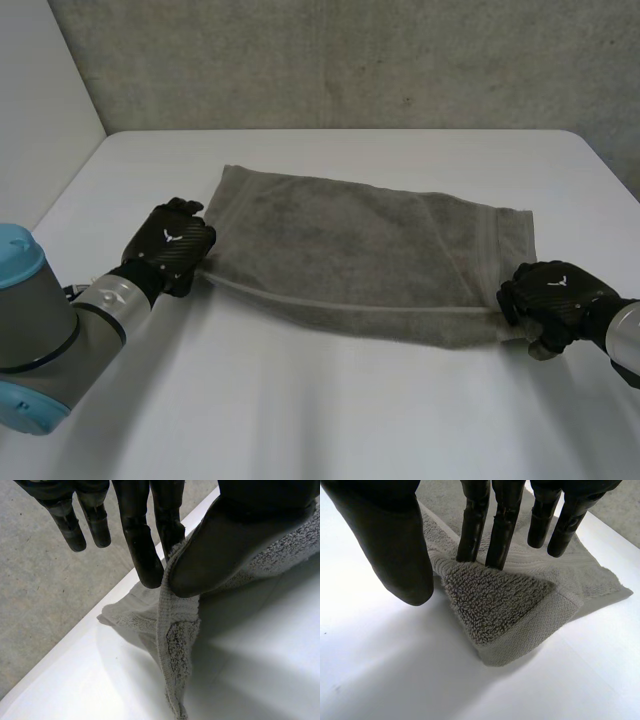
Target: Fold the towel.
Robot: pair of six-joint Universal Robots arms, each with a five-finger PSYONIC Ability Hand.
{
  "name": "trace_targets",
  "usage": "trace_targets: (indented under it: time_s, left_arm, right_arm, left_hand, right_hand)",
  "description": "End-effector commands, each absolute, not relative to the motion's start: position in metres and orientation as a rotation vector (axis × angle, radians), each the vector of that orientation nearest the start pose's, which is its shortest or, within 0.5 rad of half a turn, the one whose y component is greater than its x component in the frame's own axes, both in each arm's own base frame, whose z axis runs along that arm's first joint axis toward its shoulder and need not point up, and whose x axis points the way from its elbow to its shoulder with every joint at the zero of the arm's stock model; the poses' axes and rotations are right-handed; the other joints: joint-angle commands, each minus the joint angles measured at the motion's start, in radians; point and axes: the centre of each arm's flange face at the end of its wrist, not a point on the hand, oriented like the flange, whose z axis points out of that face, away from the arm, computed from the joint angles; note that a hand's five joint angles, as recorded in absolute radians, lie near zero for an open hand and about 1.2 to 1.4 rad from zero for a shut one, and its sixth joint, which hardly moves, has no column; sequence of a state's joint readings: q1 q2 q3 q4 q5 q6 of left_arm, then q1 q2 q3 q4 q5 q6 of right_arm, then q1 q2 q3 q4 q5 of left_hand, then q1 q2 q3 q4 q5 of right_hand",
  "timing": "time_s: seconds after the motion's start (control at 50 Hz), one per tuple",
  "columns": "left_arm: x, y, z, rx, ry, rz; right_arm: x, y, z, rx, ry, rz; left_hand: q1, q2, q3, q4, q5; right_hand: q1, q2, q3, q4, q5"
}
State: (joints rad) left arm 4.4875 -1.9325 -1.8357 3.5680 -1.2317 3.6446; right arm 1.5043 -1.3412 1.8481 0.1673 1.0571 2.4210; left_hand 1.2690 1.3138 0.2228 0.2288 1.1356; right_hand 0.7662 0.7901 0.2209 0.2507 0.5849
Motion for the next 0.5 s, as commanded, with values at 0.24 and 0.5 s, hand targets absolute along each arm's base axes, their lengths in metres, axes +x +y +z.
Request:
trace_targets:
  time_s: [0.24, 0.5]
  left_arm:
    - [-0.229, -0.283, 0.153, 1.190, 2.191, -2.050]
    - [-0.232, -0.279, 0.152, 1.208, 2.196, -2.050]
  right_arm:
    - [0.158, -0.278, 0.164, -1.149, 2.350, -1.578]
    - [0.155, -0.290, 0.197, -0.989, 2.322, -1.698]
  left_hand:
    - [0.127, 0.083, -0.048, -0.054, 0.086]
    - [0.127, 0.083, -0.048, -0.054, 0.086]
  right_hand:
    - [-0.114, -0.138, -0.046, -0.076, -0.107]
    - [-0.402, -0.426, -0.046, -0.076, -0.396]
